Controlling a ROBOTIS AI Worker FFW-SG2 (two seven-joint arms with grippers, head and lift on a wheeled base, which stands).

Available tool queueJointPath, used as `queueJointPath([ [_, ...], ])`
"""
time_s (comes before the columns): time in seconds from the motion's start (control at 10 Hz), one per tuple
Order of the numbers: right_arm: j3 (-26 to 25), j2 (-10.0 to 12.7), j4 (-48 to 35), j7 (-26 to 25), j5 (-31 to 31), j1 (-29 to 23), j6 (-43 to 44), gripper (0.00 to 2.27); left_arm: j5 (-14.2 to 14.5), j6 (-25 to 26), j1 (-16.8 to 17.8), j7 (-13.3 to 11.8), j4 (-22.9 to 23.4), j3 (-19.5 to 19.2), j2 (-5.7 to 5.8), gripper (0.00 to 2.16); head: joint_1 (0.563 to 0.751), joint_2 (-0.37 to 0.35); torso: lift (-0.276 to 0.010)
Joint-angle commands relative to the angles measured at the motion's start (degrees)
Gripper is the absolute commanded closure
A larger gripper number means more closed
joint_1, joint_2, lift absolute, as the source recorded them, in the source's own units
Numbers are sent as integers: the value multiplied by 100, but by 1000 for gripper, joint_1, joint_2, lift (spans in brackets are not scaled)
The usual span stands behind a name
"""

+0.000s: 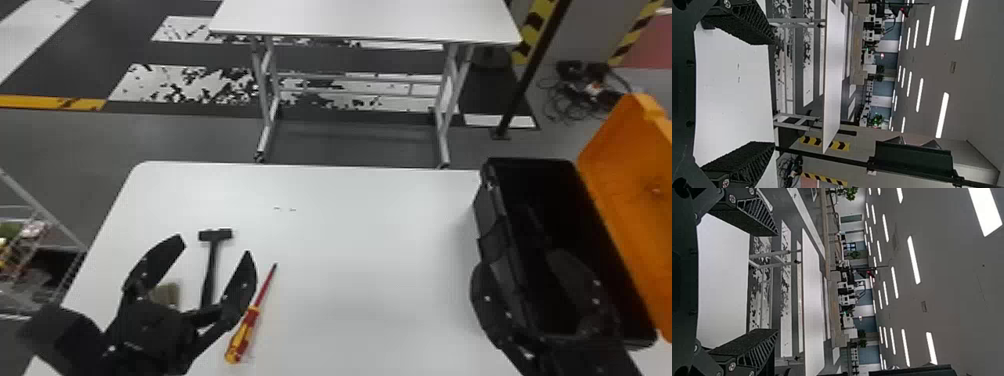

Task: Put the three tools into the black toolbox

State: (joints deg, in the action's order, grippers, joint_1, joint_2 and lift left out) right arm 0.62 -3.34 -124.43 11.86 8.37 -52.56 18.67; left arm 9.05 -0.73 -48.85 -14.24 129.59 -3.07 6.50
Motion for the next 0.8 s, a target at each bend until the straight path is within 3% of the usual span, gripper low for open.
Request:
queueJointPath([
  [0.0, 0, 0, -11, 1, -2, 0, 0, 137, -8, -1, -2, 0, -4, 0, 0, 80, 695, 16, -51],
  [0.5, 0, 0, -11, 1, -2, 0, 0, 137, 1, 17, -2, 0, 5, -9, 0, 80, 695, 16, -51],
  [0.6, 0, 0, -2, 1, 6, 9, 0, 137, 1, 228, 7, 44, 49, -9, 0, 80, 695, 16, -51],
  [0.7, 0, -9, 7, 1, -2, 9, 0, 137, 27, 1001, 51, 272, 207, -18, 9, 80, 695, 20, -51],
])
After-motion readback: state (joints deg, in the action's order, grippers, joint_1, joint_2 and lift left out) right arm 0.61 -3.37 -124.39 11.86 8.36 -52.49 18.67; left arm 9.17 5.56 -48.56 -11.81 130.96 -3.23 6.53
